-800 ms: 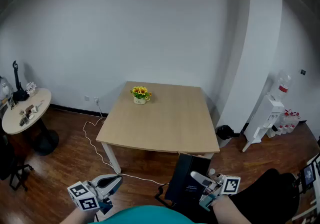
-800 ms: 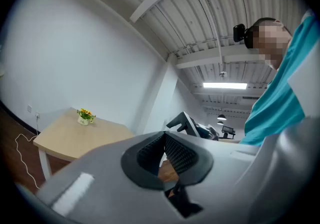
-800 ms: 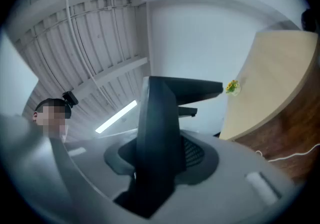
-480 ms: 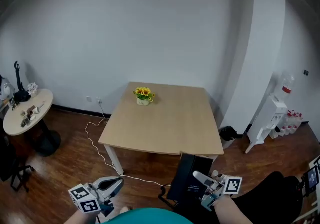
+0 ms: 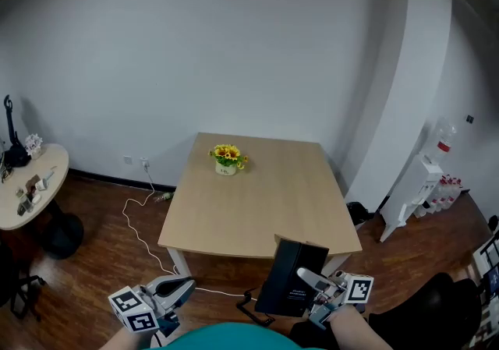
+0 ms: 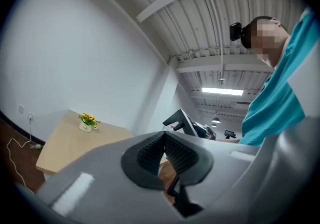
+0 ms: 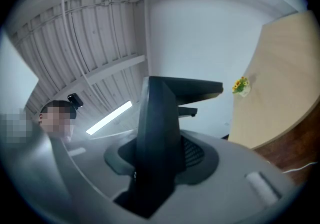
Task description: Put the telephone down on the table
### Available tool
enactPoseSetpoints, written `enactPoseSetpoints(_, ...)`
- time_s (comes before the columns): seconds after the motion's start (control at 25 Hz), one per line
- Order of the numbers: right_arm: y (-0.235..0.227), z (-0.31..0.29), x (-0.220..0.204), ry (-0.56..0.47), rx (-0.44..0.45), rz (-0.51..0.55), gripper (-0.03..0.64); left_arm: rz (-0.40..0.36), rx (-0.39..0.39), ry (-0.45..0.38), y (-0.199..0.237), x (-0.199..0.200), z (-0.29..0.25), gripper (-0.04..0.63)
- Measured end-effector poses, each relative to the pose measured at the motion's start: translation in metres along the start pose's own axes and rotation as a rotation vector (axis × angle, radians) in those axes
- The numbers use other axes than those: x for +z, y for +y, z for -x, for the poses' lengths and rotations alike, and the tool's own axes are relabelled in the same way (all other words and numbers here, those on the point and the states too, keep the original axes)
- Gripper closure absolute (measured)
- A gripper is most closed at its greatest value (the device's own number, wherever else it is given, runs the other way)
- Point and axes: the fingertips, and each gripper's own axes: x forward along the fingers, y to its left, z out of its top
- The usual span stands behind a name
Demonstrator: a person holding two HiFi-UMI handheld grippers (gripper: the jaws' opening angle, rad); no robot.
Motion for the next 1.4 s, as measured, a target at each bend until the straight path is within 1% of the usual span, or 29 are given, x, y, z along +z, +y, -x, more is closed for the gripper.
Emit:
enactPoseSetpoints(0.16,-0.018,-0.051,0.006,-0.031,-0.002,0.000,0.457,0.006,-0.007,0.009,0.051,0.021,0.015,0.589)
enactPoseSetpoints(0.32,-0.036,-0.094,0.005,-0.027,0.000,-0.006,0.457,0.012,0.004,0.004,0.093,0.036,0.029,0.589)
enactPoseSetpoints(0.48,-0.055,-0.121,0.007,-0.004,-0.005,-0.026,0.457,0.031,0.026,-0.007,0.119,0.041,0.031,0.590)
enactPoseSetpoints(0.64,-0.081,-0.133,0.020,0.017,-0.003,-0.045,0.458,0.052,0.056,0.001,0.137,0.038,0.020,0.589)
enactPoseSetpoints(0.76,-0.106,-0.133,0.040,0.025,0.007,-0.064,0.457,0.052,0.081,0.014,0.145,0.036,-0.002,0.589)
enactPoseSetpoints(0.88,-0.137,-0.123,0.068,0.040,0.021,-0.089,0.457,0.035,0.117,0.028,0.152,0.033,-0.035,0.589)
enactPoseSetpoints(1.0,-0.176,-0.112,0.103,0.069,0.043,-0.117,0.457,0.023,0.184,0.019,0.166,0.031,-0.076,0.589)
enactPoseSetpoints(1.12,-0.217,-0.104,0.141,0.128,0.055,-0.126,0.458,0.038,0.251,-0.011,0.177,0.032,-0.120,0.589)
enactPoseSetpoints(1.24,-0.256,-0.095,0.181,0.175,0.048,-0.125,0.457,0.046,0.270,-0.008,0.178,0.026,-0.168,0.589)
enactPoseSetpoints(1.4,-0.307,-0.087,0.229,0.181,0.032,-0.143,0.457,0.030,0.295,0.009,0.185,0.025,-0.214,0.589)
